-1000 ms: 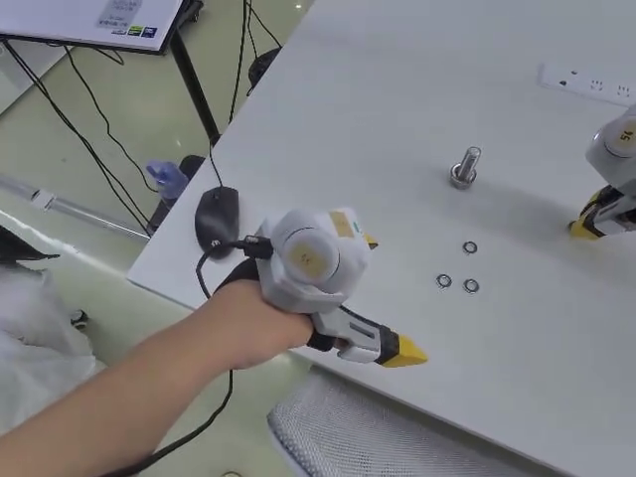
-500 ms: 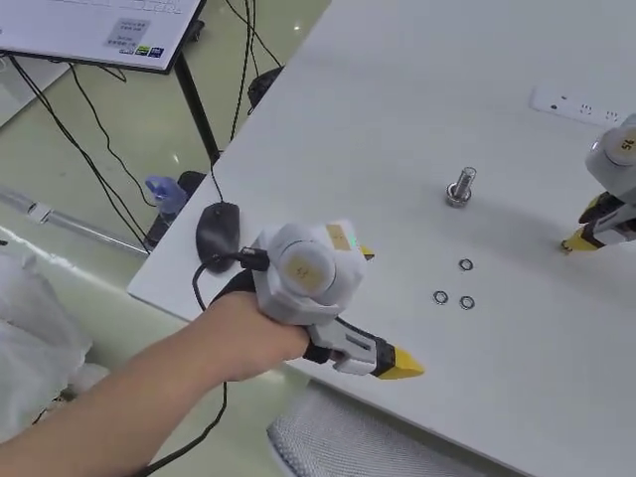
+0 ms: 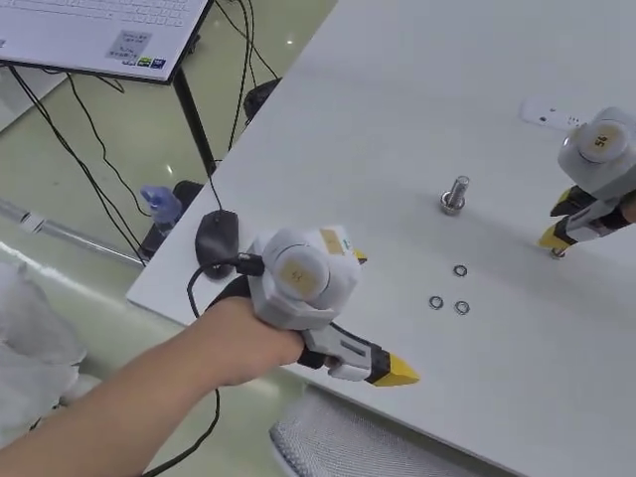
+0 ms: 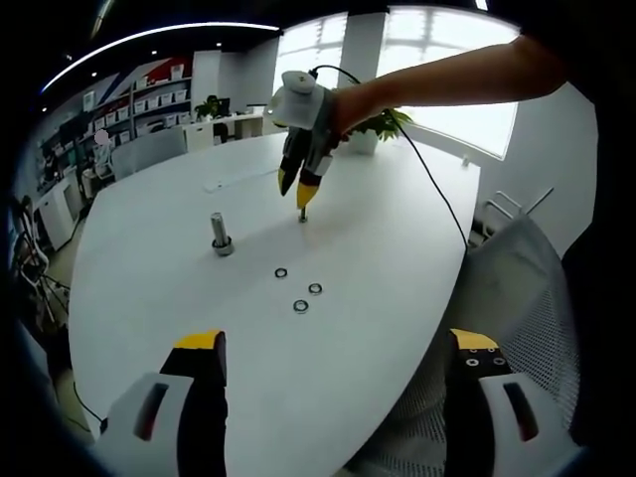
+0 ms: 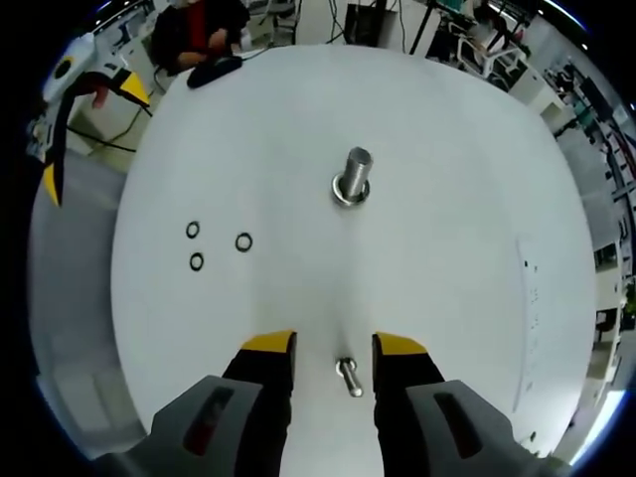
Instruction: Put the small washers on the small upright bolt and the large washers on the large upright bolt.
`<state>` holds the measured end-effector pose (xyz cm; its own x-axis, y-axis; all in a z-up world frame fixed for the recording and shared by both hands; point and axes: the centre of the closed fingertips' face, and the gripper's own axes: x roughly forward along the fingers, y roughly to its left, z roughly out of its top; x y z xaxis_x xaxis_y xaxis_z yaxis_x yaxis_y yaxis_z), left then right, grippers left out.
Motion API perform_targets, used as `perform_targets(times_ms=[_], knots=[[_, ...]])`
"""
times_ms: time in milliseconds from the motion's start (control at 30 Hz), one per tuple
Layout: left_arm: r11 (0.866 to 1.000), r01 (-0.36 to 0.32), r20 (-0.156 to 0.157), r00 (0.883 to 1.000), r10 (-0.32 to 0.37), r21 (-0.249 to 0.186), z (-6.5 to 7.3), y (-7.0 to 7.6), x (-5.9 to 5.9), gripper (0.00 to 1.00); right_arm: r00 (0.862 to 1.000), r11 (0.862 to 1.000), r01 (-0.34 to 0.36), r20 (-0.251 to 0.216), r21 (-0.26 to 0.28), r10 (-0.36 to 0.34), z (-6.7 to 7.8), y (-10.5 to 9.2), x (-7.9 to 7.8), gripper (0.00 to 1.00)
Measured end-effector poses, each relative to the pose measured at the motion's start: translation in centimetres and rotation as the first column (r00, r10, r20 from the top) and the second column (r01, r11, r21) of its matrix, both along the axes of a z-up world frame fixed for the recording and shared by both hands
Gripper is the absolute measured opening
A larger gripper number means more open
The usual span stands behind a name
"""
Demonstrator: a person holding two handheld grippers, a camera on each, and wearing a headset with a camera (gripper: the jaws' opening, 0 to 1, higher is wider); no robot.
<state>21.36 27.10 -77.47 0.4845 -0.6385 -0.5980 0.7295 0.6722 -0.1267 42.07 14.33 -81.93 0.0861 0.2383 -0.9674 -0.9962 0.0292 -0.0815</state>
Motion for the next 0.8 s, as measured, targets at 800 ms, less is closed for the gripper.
perform_targets(times_ms=[800], knots=[[1.0,0.012,0.034,0.999,-0.013,0.015,1.0,0.5,-0.2,0.89,0.996,0.996,-0.088,-0.025,0.027,0.089,0.4,4.9,-5.0,0.33]])
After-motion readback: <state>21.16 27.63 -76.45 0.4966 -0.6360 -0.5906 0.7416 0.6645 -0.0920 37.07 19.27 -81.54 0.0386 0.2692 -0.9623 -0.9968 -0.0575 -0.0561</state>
